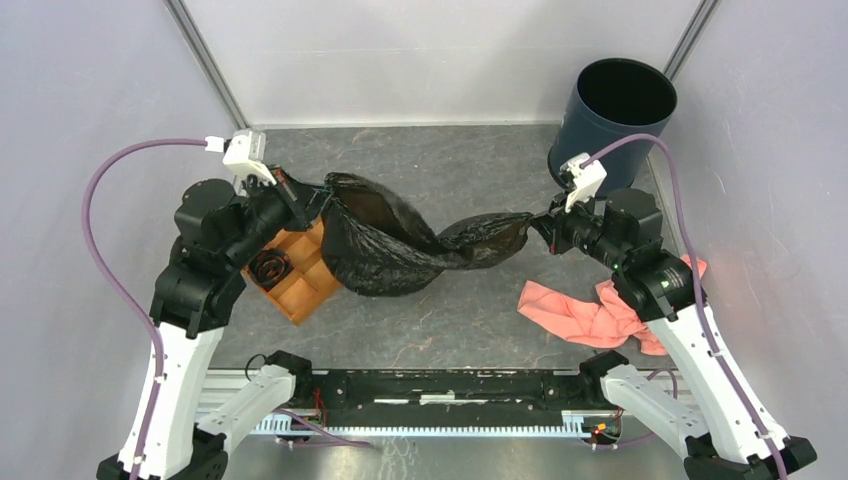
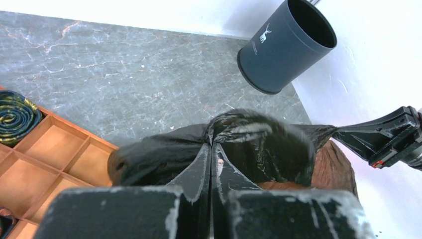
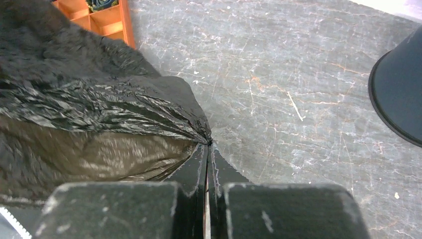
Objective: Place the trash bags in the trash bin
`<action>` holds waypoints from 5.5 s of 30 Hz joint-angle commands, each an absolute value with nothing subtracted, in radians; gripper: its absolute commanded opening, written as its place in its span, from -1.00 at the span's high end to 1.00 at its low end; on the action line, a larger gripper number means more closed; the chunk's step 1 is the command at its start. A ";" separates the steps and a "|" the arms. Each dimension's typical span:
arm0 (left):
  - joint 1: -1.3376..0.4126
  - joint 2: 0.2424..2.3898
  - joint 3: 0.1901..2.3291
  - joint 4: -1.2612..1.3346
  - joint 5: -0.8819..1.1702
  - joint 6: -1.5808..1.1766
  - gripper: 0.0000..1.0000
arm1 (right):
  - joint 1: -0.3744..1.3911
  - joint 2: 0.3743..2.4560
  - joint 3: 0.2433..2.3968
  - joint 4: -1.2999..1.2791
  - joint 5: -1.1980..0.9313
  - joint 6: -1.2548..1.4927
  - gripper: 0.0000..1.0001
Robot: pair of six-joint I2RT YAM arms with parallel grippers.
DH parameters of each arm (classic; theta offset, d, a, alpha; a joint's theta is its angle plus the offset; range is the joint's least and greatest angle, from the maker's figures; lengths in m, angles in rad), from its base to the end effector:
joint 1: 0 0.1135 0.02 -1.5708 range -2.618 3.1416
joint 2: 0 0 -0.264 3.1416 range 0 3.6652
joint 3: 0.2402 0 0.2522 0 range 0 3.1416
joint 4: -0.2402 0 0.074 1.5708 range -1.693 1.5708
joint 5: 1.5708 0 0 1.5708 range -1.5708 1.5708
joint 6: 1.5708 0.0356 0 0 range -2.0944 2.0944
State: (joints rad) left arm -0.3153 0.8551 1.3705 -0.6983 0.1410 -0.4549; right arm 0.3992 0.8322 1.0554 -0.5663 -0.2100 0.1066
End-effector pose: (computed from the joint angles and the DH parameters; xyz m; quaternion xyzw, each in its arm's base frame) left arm 0.1294 -0.0475 0.4658 -0.0085 0.7681 -0.2898 0.5709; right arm 0.1541 0.0730 0.3848 -0.1782 0.7955 0.2263 0.5332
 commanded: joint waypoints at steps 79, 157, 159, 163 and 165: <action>-0.374 0.736 1.190 -0.690 0.201 -0.512 0.96 | 0.077 1.967 2.069 -0.632 -0.071 -0.211 1.00; -0.373 0.729 1.331 -0.503 0.185 -0.550 0.96 | 1.167 1.168 1.065 -0.075 0.202 0.215 0.59; -0.373 0.734 1.351 -0.487 0.199 -0.570 0.96 | 1.164 1.167 1.116 -0.117 0.342 0.217 0.92; -0.374 0.739 1.355 -0.421 0.263 -0.628 0.96 | 1.085 1.153 1.204 -0.122 0.447 0.213 0.99; -0.374 0.747 1.343 -0.377 0.306 -0.669 0.96 | 1.019 1.149 1.242 -0.113 0.423 0.225 0.99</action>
State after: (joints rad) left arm -0.3729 0.7341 1.3235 -0.5049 0.2131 -0.5591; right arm 1.1183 1.1923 1.1294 -0.1814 0.3206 0.2089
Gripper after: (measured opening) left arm 0.027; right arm 0.011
